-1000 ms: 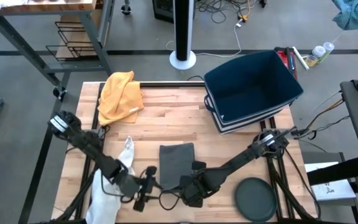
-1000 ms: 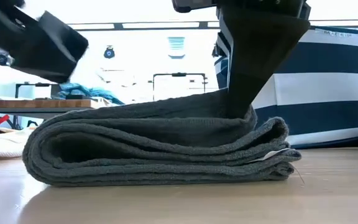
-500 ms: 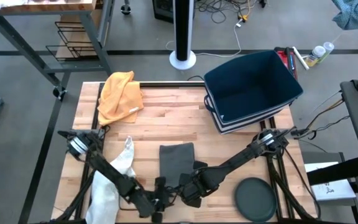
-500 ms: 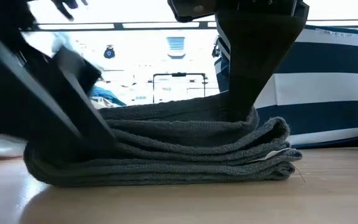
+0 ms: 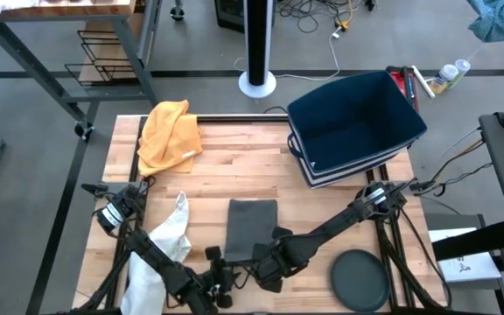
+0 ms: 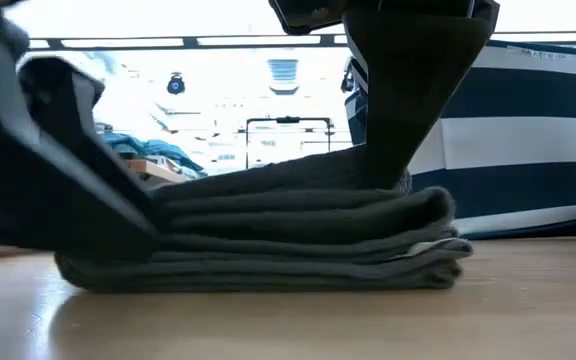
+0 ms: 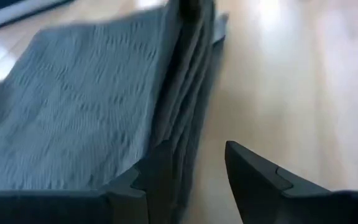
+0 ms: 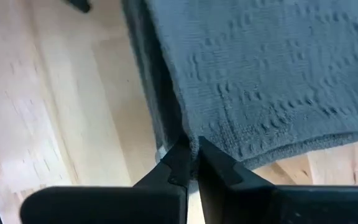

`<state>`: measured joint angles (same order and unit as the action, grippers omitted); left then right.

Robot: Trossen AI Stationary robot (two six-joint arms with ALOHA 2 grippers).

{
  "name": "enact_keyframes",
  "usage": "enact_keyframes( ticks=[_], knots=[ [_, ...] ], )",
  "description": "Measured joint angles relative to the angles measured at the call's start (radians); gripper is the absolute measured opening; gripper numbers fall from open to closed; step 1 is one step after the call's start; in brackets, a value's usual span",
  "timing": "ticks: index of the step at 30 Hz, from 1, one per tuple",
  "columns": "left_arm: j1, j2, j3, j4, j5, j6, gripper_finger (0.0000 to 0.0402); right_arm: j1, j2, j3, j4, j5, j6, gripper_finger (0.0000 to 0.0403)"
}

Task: Fold kitchen towel into neat rectangle
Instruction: Fold the gray towel

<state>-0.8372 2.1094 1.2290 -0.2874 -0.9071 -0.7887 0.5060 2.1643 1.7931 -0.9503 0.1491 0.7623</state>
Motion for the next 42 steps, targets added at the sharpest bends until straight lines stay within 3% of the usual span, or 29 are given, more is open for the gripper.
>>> enact_keyframes(
  ticks=[3,9,12,29,42],
  knots=[
    [-0.007,-0.003,-0.016,-0.078,0.000,-0.043,0.0137,0.000,0.000,0.000,0.017,0.003,0.013,0.0012],
    [-0.051,-0.016,0.004,0.165,0.001,0.112,0.0121,0.000,0.000,0.000,0.065,0.000,0.010,0.0013],
    [-0.050,-0.016,-0.006,0.167,-0.033,0.142,0.0114,0.000,0.000,0.000,0.073,0.000,0.003,0.0013],
    [-0.016,-0.020,-0.178,0.146,-0.069,-0.116,0.0112,0.029,0.000,0.000,0.073,-0.020,-0.014,0.0013],
    [-0.013,-0.018,-0.162,0.133,-0.090,-0.106,0.0116,0.037,-0.001,-0.050,0.141,-0.004,0.000,0.0013]
  ],
)
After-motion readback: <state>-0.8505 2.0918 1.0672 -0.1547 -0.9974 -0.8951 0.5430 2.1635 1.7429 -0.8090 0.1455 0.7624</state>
